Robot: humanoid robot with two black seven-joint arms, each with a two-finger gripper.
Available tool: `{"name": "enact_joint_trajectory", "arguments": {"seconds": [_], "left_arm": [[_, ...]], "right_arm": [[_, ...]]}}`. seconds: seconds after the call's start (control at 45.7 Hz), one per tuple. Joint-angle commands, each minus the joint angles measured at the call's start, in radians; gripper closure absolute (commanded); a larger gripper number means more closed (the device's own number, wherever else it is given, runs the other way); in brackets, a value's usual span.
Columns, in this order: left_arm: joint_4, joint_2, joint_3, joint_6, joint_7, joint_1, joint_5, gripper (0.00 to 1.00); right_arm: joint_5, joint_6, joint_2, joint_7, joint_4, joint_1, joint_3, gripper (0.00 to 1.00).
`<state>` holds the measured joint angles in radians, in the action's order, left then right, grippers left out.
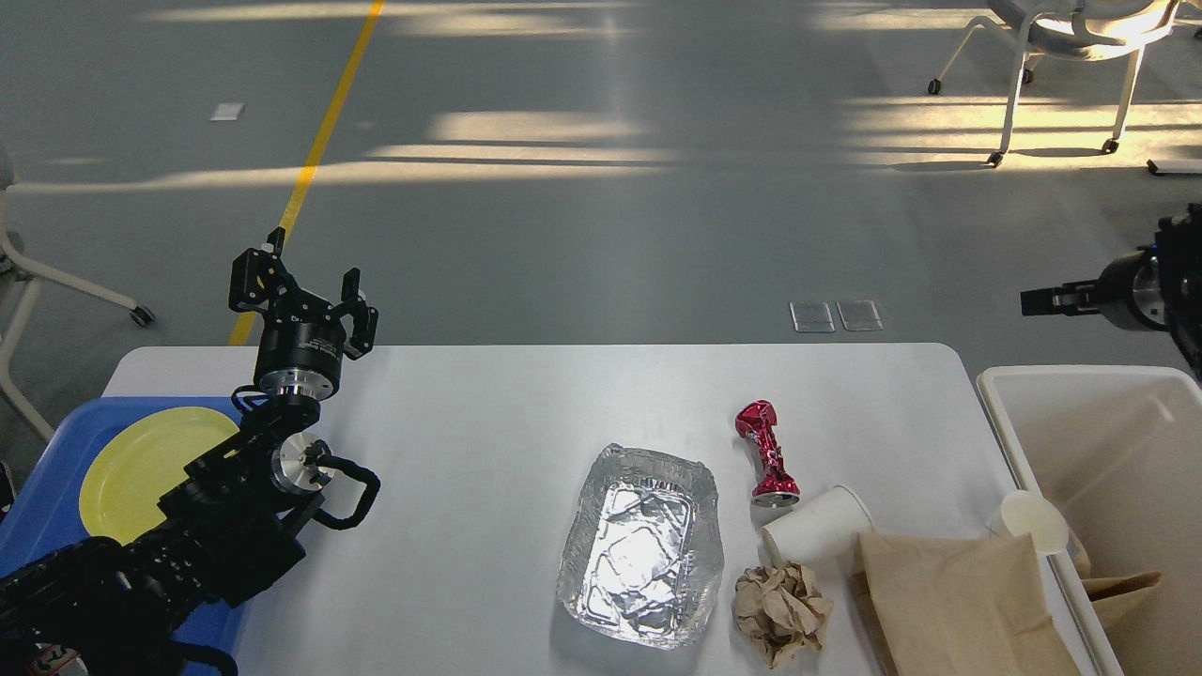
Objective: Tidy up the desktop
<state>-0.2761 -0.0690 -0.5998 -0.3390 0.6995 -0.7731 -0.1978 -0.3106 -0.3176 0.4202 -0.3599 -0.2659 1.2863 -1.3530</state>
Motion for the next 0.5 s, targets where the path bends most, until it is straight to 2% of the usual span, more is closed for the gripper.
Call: {"name": "enact_joint_trajectory", "arguments": {"seconds": [0.0,0.153,0.219,0.241,0.482], "left_arm": [[0.0,0.0,0.0,0.0,0.0,0.0,0.0,0.03],[0.0,0.0,0.0,0.0,0.0,0.0,0.0,0.03],[0.0,0.0,0.0,0.0,0.0,0.0,0.0,0.03],[0.0,0.0,0.0,0.0,0.0,0.0,0.0,0.03],[0.0,0.0,0.0,0.0,0.0,0.0,0.0,0.03]], "right_arm": [[0.001,-0.024,-0.009,-0.004,-0.1,0.14,0.101,0.06],[0.022,-0.116,-0.024,0.006,-0.292,0.387,0.215,0.06],[0.053,-0.179,-0.038,0.009,-0.357,0.476,0.271,0.06],[0.082,-0.231,-0.063,0.009,-0.392,0.535,0.305,0.06],[0.202,-0.457,-0.14,0.012,-0.47,0.781,0.333,0.06]]}}
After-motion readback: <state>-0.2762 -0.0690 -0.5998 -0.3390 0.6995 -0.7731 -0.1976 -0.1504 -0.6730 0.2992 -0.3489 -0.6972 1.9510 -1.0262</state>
